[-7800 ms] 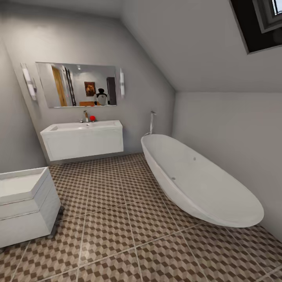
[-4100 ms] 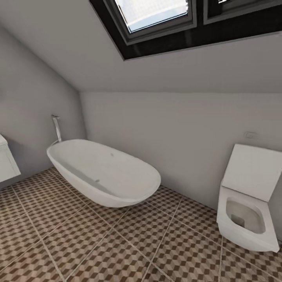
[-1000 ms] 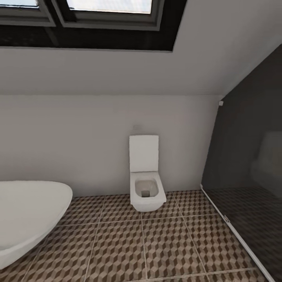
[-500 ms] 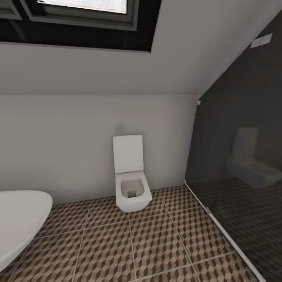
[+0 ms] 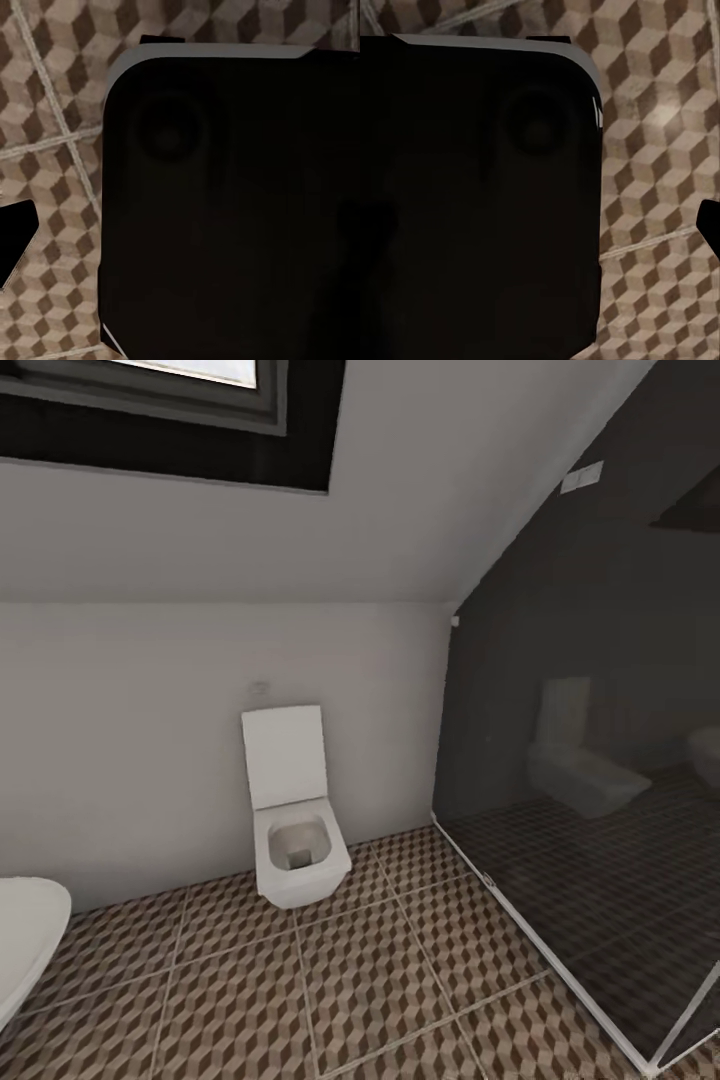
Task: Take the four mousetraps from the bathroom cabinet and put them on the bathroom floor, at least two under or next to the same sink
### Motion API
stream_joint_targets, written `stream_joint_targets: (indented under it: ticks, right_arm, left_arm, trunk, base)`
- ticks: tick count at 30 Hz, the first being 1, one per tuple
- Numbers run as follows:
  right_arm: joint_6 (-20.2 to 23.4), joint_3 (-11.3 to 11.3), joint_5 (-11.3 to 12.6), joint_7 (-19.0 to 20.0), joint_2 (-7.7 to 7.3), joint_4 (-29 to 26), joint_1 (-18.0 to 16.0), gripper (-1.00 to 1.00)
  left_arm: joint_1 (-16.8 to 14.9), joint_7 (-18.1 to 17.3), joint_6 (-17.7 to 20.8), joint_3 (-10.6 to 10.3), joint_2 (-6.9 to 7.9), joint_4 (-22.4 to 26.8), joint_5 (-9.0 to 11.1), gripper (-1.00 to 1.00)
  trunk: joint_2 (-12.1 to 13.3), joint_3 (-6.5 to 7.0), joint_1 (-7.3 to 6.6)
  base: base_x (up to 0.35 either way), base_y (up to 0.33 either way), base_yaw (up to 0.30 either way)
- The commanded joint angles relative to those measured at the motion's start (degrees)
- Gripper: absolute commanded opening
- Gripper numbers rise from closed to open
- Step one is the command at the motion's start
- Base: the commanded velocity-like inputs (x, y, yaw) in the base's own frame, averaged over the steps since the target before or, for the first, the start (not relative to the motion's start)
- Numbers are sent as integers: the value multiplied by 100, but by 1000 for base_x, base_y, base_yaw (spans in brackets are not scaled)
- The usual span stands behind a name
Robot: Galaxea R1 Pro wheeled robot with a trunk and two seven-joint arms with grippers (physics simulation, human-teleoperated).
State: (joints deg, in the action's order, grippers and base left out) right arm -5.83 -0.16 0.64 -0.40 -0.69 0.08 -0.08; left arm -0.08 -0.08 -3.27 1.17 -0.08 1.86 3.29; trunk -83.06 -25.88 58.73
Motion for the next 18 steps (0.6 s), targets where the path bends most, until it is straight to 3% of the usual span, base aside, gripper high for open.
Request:
stream_joint_targets:
  ticks: [1, 18]
  right_arm:
    - [-20, -1, 7, -4, 0, 1, -1, 100]
    - [-23, -6, 7, -4, 6, 5, -1, 100]
  left_arm:
    - [-1, -1, -16, 9, -1, -1, 35, 100]
    - [-1, -1, -16, 8, -1, -1, 37, 100]
  trunk:
    - [-2, -4, 0]
    - [-2, -4, 0]
  base:
    - [0, 0, -284]
    - [0, 0, -284]
